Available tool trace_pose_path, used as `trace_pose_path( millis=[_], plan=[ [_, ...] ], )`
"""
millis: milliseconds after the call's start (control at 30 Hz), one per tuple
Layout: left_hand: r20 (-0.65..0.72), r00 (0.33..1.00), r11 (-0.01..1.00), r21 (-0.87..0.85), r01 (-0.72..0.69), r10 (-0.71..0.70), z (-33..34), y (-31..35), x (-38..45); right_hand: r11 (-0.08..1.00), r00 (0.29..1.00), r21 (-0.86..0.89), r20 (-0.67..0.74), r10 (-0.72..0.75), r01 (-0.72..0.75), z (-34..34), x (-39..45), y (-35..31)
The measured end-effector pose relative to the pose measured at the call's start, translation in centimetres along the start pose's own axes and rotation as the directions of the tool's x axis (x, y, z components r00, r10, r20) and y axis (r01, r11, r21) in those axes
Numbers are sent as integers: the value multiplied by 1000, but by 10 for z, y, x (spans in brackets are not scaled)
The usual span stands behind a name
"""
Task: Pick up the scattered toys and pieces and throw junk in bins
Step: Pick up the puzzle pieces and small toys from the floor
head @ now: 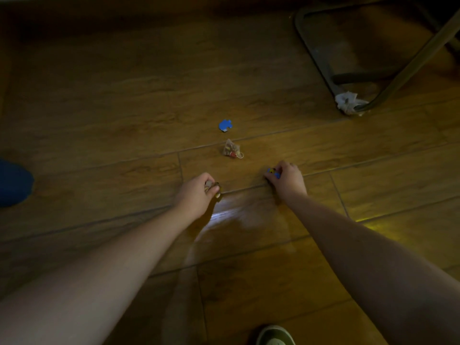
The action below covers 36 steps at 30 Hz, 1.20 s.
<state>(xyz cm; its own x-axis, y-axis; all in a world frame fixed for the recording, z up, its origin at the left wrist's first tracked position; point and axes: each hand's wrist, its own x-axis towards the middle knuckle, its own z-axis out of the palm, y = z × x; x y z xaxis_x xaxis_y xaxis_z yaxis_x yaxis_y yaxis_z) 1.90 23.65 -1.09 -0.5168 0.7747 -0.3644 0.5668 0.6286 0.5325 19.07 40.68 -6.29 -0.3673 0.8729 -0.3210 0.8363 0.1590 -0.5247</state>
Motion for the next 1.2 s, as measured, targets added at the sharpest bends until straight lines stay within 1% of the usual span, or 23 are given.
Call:
trace_pose_path(
  millis=[100, 367, 467, 667, 733, 867, 1000, 1067, 1133, 1200],
  plan=[
    [-10, 1000, 1000, 9, -6, 6, -3, 3, 2, 999, 999, 26, -32, 44, -43, -6, 2, 12],
    [-15, 1000, 1000, 0, -11, 11, -14, 16, 22, 992, 997, 117, -51, 59, -53, -9, 3, 21],
    [-13, 1000, 1000, -17, -2, 2, -16, 23, 28, 987, 997, 145, -27, 77, -72, -13, 1, 20],
    [-25, 1000, 1000, -1, 14, -14, -20, 29, 36, 991, 986, 11, 108, 130, -132, -21, 9, 17],
    [-16, 1000, 1000, 12, 12, -12, -21, 28, 36, 990, 982, -18, 124, 144, -143, -23, 9, 15],
    [3, 1000, 999, 15, 30, -30, -21, 23, 35, 993, 988, -19, 101, 115, -114, -25, 3, 12],
    [46, 996, 997, 14, 75, -76, -20, 15, 33, 995, 987, -29, 125, 99, -96, -26, -2, 10],
    [68, 994, 996, 8, 91, -91, -21, 10, 32, 996, 987, 8, 140, 85, -87, -26, -3, 7],
    [63, 992, 994, -16, 113, -111, -20, 4, 30, 997, 986, 35, 154, 56, -62, -26, -3, 1],
    [42, 990, 986, -98, 138, -134, -20, -7, 27, 999, 984, 7, 176, 39, -41, -24, -3, -7]
  ],
)
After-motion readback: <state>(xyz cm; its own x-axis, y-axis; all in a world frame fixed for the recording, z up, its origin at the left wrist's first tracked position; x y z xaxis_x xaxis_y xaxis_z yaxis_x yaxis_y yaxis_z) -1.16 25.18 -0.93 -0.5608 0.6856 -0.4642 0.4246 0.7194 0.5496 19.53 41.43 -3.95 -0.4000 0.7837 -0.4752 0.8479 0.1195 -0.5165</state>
